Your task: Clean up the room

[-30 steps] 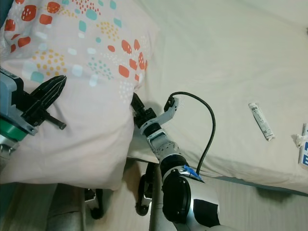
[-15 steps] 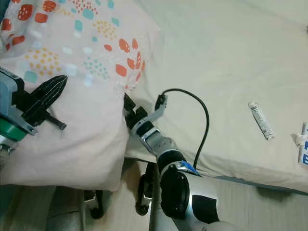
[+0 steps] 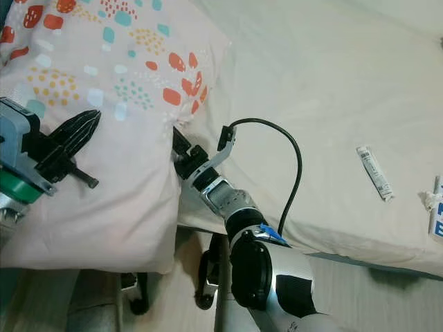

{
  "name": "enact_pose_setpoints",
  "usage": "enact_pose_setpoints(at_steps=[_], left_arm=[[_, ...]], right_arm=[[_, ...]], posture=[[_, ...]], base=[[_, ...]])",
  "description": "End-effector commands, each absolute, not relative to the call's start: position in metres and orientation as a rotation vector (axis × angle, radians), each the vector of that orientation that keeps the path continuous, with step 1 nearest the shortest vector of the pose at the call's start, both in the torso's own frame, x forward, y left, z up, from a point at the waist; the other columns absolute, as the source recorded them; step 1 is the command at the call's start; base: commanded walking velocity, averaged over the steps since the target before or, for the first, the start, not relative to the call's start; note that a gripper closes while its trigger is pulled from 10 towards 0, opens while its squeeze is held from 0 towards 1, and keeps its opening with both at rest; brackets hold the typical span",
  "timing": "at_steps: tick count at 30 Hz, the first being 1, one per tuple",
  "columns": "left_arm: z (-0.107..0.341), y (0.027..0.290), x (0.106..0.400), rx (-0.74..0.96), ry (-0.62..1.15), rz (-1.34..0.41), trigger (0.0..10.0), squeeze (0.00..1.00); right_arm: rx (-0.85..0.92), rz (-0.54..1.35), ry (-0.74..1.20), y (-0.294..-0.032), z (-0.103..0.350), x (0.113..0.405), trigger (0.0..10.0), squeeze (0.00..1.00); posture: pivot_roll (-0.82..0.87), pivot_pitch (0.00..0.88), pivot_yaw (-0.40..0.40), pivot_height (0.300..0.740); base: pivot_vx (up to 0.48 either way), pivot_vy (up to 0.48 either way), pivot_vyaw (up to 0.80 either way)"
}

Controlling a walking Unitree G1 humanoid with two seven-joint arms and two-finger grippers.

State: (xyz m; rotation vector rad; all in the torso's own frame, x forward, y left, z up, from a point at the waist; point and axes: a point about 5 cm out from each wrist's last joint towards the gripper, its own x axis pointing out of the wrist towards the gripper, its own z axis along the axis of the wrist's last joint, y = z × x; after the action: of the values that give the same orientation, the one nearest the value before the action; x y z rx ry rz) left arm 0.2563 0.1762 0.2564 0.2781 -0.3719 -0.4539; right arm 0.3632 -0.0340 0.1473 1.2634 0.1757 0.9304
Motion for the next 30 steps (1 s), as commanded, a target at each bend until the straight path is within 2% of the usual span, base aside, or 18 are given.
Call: enact_pose_setpoints(at_steps=[1,23,30], left_arm=[[0.251,0.172,0.256,0.273,-0.352,-0.479,10.0,0.00],[0.250,0.171,0.255,0.269,-0.346,-0.488,10.0,0.00],[0.250,0.172,0.256,0.272,-0.344,-0.486,10.0,0.00]], right_arm=[[1.270,0.963,0.197,-0.030,0.143,0.359,0.0,0.00],[1.295,0.908,0.191,-0.040,0.137,0.360,0.0,0.00],[1.263,0.810,0.159,-0.048,0.136,0.365,0.0,0.00]], posture=[[0.28,0.338,-0.113,0.608],[0.28,0.345,-0.106,0.608],[0.27,0.352,-0.106,0.608]], base=[[0.000,0.000,0.00],[0.000,0.000,0.00],[0.000,0.000,0.00]])
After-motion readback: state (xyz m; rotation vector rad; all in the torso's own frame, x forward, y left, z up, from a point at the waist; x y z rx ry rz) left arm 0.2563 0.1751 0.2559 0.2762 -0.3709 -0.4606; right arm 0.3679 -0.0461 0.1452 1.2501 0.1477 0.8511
